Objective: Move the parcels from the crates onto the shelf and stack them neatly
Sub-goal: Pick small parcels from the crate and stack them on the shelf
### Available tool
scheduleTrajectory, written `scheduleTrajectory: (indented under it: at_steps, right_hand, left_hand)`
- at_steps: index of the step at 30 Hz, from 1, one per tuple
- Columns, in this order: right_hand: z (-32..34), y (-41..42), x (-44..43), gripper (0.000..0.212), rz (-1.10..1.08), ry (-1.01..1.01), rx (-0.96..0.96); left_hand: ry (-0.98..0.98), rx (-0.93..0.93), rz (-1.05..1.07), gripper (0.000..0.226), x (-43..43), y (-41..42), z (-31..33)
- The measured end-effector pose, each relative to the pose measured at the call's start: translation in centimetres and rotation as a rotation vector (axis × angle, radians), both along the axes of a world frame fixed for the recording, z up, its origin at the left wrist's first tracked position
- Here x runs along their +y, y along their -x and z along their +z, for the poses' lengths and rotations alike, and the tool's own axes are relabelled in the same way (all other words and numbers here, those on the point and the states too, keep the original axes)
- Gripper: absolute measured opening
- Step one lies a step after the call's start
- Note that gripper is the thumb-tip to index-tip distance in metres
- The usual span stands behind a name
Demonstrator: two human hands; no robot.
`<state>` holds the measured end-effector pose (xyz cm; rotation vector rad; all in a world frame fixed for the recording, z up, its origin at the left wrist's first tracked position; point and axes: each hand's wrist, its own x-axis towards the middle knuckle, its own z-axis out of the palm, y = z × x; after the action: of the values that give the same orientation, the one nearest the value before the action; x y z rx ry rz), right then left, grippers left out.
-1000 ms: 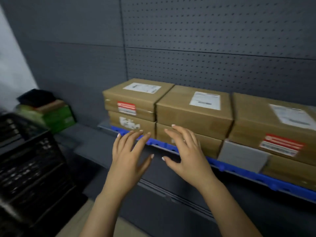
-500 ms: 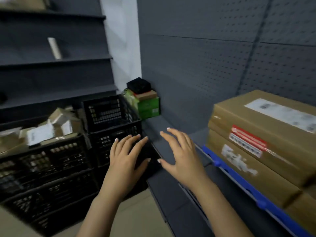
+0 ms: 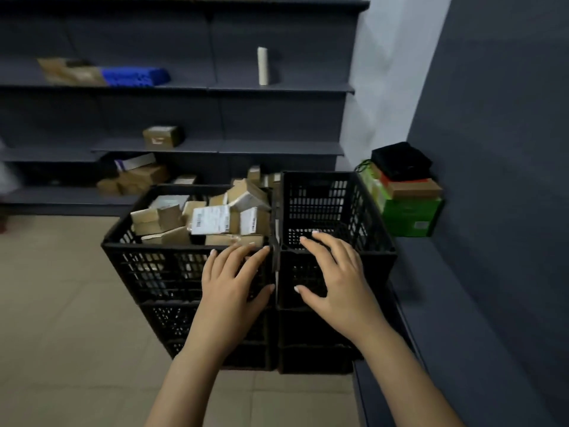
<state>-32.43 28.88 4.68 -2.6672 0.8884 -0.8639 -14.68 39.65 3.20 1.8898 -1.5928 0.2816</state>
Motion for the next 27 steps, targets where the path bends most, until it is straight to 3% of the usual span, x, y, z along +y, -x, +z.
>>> scheduleTrajectory:
  at_steps: [11,20,27]
  right_hand:
    - [-0.7,-18.4,-11.1,0.074,0.028,-0.042,0.032]
    - [-2.8,-25.7,-20.4,0.074,0.033,-0.098,0.096]
    - [-4.6,-30.4,-28.2,0.075,0.075,-0.149,0.136]
  left_hand:
    - [-0.027,-0.023,0.063,0.064,-10.7,-18.4,0.0]
    - [-0.118,0.031,0.105,0.054,-19.4,-25.6,-2.8]
    - [-0.186,0.076,0.142,0.06,-25.6,-29.6,-4.3]
